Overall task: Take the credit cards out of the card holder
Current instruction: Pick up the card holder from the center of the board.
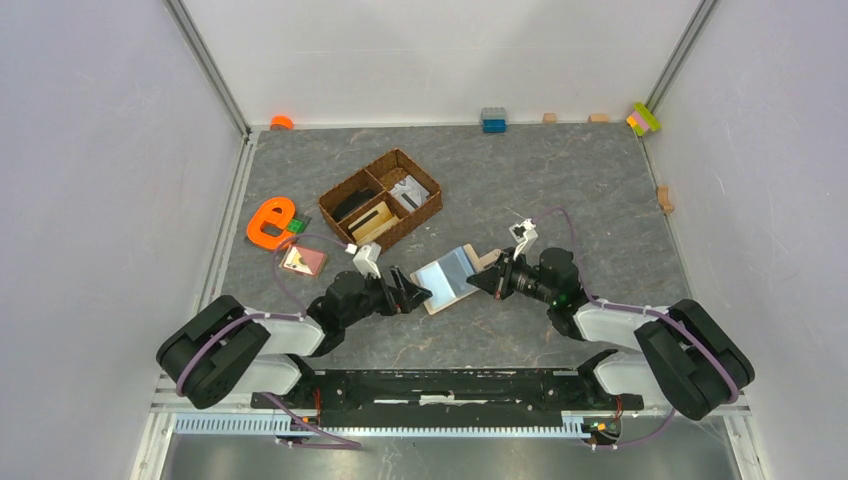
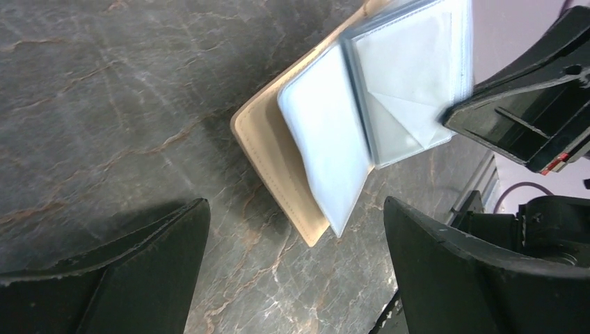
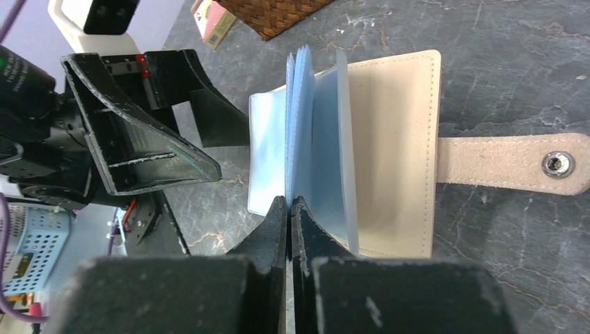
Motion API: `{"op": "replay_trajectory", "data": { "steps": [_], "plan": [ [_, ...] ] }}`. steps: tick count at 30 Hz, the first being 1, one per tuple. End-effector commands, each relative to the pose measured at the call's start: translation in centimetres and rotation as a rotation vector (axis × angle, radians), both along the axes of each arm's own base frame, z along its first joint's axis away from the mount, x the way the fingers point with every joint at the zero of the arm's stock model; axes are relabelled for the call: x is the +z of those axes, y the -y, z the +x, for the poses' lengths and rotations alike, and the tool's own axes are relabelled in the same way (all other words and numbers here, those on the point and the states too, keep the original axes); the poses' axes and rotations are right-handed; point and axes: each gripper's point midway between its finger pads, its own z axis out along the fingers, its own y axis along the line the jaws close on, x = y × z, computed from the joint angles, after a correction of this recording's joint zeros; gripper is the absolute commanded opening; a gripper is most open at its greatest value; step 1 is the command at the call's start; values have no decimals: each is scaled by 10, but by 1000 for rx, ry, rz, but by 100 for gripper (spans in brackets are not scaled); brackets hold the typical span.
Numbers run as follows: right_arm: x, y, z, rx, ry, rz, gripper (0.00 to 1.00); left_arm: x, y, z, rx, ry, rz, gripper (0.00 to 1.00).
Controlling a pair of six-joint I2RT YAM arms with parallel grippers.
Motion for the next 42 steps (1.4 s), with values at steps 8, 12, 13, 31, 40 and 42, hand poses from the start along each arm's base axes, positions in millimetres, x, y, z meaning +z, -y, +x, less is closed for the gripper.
{"op": "replay_trajectory", "data": {
  "steps": [8,12,13,31,40,42],
  "plan": [
    [48,-2,-7,3,107,136,0,61,14,7,-57,204,-132,100],
    [56,3,-7,-26,128,146,0,84,13,9,-48,238,-142,100],
    [59,3,-7,-29,134,148,0,89,13,8,-50,250,-148,100],
    [82,2,-18,1,155,231,0,103,14,7,-72,281,-188,100],
    [86,0,-24,26,161,261,0,123,35,4,-169,320,-283,92],
    [85,0,-24,30,160,260,0,127,38,5,-175,331,-292,88]
  ]
}}
